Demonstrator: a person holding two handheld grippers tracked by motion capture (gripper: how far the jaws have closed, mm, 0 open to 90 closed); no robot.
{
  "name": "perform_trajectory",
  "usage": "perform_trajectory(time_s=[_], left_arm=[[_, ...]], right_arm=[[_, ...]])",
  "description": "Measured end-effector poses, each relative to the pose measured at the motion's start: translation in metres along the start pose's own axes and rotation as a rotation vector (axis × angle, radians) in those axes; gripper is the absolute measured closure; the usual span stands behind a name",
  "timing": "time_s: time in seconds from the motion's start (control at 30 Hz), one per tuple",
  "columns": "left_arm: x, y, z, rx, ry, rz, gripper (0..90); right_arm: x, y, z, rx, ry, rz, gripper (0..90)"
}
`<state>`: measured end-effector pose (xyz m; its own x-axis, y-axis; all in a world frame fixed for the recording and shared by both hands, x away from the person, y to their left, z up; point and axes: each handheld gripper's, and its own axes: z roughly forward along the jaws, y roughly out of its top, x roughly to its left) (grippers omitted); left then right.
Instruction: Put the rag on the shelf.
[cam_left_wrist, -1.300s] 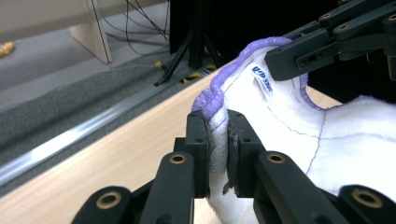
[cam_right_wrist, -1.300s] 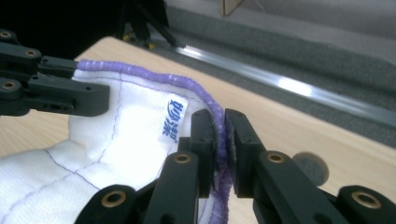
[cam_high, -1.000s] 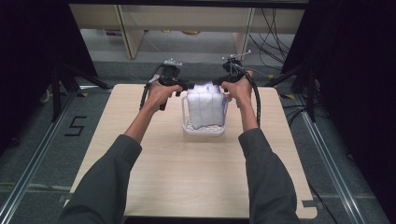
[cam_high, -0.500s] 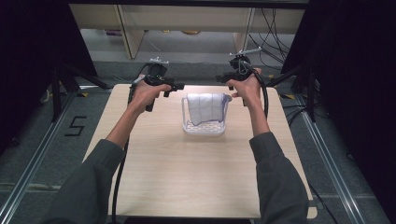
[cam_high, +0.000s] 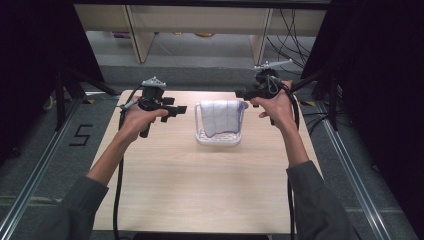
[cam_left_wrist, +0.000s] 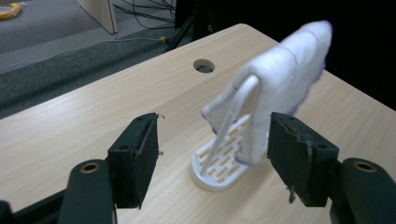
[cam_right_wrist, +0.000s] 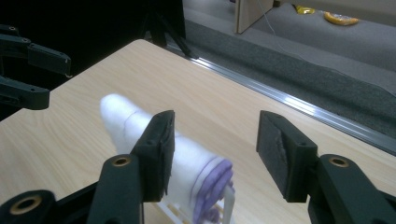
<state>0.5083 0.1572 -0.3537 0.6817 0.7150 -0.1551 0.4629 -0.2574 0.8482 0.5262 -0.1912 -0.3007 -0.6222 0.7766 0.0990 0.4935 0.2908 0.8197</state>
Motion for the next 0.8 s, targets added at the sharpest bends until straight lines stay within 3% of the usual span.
perform_trajectory(time_s=[0.43,0.5,0.8], left_arm=[[-0.023,-0.015,-0.017,-0.012,-0.022,0.03,31.3],[-0.026,-0.016,-0.018,-0.019,-0.026,0.034,31.1],[-0.04,-0.024,-0.021,-0.023,-0.037,0.057,28.9]], right_arm=[[0.013,-0.022,-0.024,-0.023,0.008,-0.037,43.4],[0.015,-0.025,-0.026,-0.03,0.017,-0.015,42.6],[0.023,-0.039,-0.032,-0.042,0.04,-0.034,39.2]])
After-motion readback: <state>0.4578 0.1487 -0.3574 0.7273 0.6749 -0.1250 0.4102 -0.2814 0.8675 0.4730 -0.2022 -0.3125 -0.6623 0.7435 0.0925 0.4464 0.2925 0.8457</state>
